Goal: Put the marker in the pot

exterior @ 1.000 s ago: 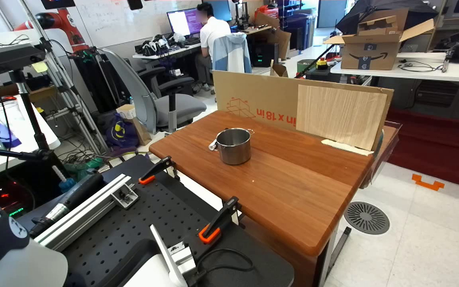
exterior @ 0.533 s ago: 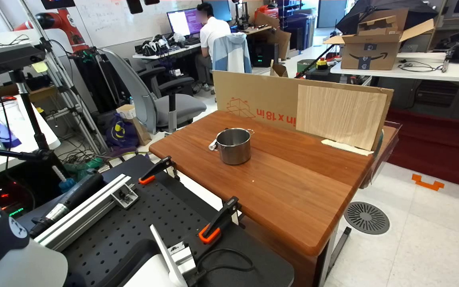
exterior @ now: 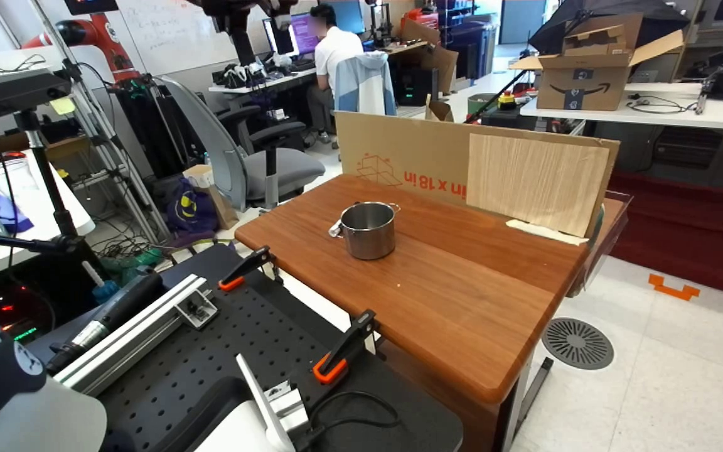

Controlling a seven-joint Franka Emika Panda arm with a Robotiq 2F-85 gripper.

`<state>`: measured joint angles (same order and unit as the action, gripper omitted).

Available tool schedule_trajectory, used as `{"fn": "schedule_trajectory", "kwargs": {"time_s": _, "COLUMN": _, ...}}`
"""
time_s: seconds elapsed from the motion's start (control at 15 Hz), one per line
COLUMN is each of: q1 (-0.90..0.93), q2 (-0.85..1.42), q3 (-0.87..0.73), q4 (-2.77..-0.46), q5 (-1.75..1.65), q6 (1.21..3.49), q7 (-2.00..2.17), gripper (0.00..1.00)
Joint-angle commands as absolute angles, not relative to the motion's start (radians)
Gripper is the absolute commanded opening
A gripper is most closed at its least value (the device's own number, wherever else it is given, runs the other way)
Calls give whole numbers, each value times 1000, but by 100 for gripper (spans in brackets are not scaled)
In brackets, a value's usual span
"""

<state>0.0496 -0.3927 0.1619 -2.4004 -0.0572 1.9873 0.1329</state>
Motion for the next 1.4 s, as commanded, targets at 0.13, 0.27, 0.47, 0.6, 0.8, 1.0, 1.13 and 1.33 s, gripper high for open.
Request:
{"fn": "schedule_trajectory", "kwargs": {"time_s": 0.13, "q1": 77, "q2": -261, "q3": 150, "q4": -2336, "q5": -78, "q6": 2009, "q7": 100, "gripper": 100}}
{"fn": "schedule_trajectory", "kwargs": {"time_s": 0.27, "q1": 78, "q2": -210, "q3": 149, "q4": -2303, "q5": -84, "q6": 2009, "q7": 88, "gripper": 100}}
{"fn": "schedule_trajectory", "kwargs": {"time_s": 0.47, "q1": 78, "q2": -205, "q3": 148, "q4": -2293, "q5": -86, "q6": 2008, "q7": 83, "gripper": 100}}
{"fn": "schedule_trajectory", "kwargs": {"time_s": 0.6, "q1": 78, "q2": -205, "q3": 149, "q4": -2292, "q5": -87, "q6": 2008, "q7": 83, "gripper": 100}}
{"fn": "schedule_trajectory", "kwargs": {"time_s": 0.8, "q1": 79, "q2": -197, "q3": 156, "q4": -2299, "q5": -105, "q6": 2029, "q7": 103, "gripper": 100}}
{"fn": "schedule_trajectory", "kwargs": {"time_s": 1.0, "q1": 94, "q2": -159, "q3": 157, "q4": -2301, "q5": -88, "q6": 2098, "q7": 68, "gripper": 100}}
{"fn": "schedule_trajectory", "kwargs": {"time_s": 1.13, "q1": 108, "q2": -120, "q3": 161, "q4": -2298, "q5": -83, "q6": 2158, "q7": 68, "gripper": 100}}
{"fn": "schedule_trajectory", "kwargs": {"time_s": 1.33, "q1": 124, "q2": -42, "q3": 157, "q4": -2280, "q5": -60, "q6": 2244, "q7": 39, "gripper": 100}}
